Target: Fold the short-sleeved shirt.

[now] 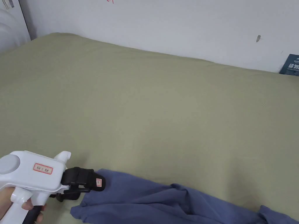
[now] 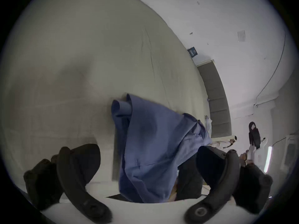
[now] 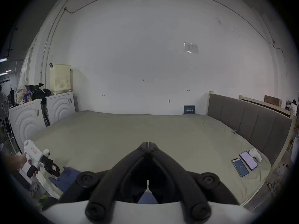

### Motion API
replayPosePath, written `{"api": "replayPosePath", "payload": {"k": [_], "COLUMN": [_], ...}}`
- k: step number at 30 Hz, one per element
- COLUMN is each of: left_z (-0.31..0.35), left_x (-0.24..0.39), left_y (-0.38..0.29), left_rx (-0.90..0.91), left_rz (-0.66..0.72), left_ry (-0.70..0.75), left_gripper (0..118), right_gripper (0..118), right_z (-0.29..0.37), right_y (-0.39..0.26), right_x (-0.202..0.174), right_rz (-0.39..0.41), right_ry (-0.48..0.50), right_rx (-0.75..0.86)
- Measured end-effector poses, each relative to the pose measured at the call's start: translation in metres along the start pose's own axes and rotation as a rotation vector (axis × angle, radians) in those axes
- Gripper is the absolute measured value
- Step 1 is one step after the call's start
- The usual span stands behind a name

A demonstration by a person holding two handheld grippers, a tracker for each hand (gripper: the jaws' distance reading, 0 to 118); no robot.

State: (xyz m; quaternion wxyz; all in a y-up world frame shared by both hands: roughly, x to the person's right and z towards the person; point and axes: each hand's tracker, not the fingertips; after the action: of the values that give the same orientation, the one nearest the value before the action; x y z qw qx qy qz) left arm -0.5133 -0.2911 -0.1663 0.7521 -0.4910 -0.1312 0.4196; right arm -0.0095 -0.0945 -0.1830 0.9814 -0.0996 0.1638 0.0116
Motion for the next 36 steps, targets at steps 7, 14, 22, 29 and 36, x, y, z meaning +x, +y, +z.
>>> {"api": "replayPosePath", "payload": {"k": [7, 14, 22, 29, 36], "left_z": [-0.032, -0.03, 0.043, 0.101, 0.079], "left_x": [-0.005, -0.007, 0.001, 0.014, 0.106], "left_y": [0.0, 0.001, -0.023, -0.032, -0.036], "left_rx": [-0.006, 0.041, 0.19, 0.299, 0.269], "left_rz": [0.054, 0.085, 0.11, 0.141, -0.016], "left_ry": [-0.138, -0.056, -0.073, 0.056, 0.219], "left_gripper": [117, 5, 5, 5, 5], "right_gripper": [1, 1, 1, 1, 1], "right_z": [0.002, 0.013, 0.026, 0.035, 0.046], "right_y": [-0.003, 0.003, 0.011, 0.01, 0.008], "right_x": [0.004, 0.017, 0.026, 0.028, 0.038], "right_rz": [-0.017, -0.011, -0.021, -0.041, -0.048], "right_ry": [0.003, 0.0, 0.004, 0.033, 0.022], "right_rx": [-0.034, -0.024, 0.01, 0.023, 0.032]}}
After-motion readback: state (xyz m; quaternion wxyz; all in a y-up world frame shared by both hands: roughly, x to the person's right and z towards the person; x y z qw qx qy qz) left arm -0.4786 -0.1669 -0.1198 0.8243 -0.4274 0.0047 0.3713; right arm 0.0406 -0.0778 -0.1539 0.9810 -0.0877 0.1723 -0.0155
